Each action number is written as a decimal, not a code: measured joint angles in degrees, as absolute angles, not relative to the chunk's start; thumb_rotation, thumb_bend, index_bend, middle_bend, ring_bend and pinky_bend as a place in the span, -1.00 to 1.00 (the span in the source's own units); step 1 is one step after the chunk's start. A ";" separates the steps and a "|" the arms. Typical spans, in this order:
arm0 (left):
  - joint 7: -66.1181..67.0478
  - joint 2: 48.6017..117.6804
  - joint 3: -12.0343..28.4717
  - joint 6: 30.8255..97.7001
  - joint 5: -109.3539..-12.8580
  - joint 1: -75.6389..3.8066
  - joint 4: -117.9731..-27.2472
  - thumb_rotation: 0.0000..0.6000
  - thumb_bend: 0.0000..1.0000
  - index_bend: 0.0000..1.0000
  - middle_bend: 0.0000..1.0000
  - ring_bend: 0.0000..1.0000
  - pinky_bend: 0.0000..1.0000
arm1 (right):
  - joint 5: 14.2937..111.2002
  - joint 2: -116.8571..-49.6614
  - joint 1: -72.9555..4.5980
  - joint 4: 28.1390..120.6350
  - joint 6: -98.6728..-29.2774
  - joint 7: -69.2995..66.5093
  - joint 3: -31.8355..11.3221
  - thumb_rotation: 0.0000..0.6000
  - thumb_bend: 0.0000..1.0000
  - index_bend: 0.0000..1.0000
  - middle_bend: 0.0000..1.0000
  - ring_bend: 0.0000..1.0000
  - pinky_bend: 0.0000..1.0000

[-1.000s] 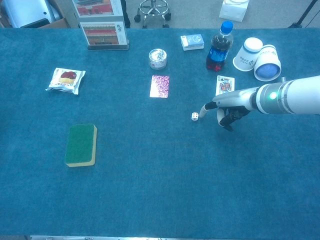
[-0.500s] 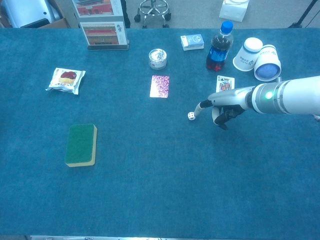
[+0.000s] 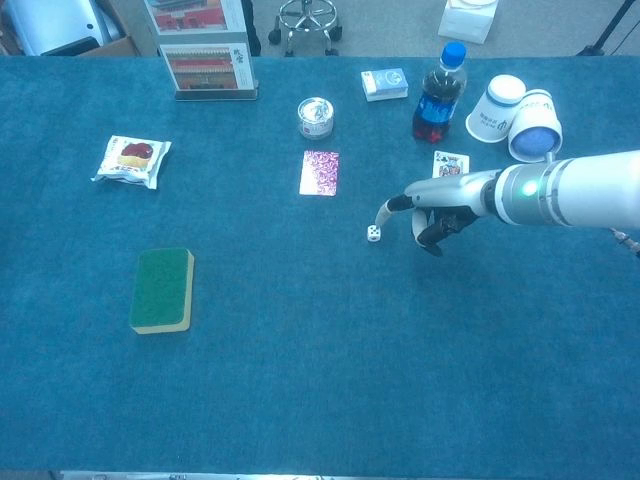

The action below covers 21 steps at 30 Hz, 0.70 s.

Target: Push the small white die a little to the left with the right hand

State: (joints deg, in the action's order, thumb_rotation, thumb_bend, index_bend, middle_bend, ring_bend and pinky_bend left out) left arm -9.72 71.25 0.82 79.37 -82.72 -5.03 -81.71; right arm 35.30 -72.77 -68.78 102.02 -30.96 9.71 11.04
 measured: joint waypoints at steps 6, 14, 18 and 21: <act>-9.55 71.20 0.91 79.39 -82.93 -5.16 -81.93 1.00 -0.67 -0.25 -0.27 -0.46 -0.09 | 35.59 -71.35 -68.85 103.86 -30.54 9.35 10.81 0.39 1.00 -0.71 1.00 1.00 1.00; -9.20 71.11 1.00 79.35 -82.97 -5.27 -82.25 1.00 -0.67 -0.25 -0.27 -0.46 -0.09 | 36.74 -70.82 -69.09 104.98 -28.64 8.72 10.65 0.39 1.00 -0.71 1.00 1.00 1.00; -9.38 71.13 0.99 79.34 -82.83 -5.16 -82.14 1.00 -0.67 -0.25 -0.27 -0.46 -0.09 | 36.52 -71.45 -69.46 104.41 -28.10 8.66 11.02 0.39 1.00 -0.71 1.00 1.00 1.00; -9.60 71.14 0.94 79.22 -82.73 -5.10 -81.95 1.00 -0.67 -0.25 -0.27 -0.46 -0.09 | 36.28 -71.92 -69.76 103.88 -27.74 8.52 11.23 0.39 1.00 -0.71 1.00 1.00 1.00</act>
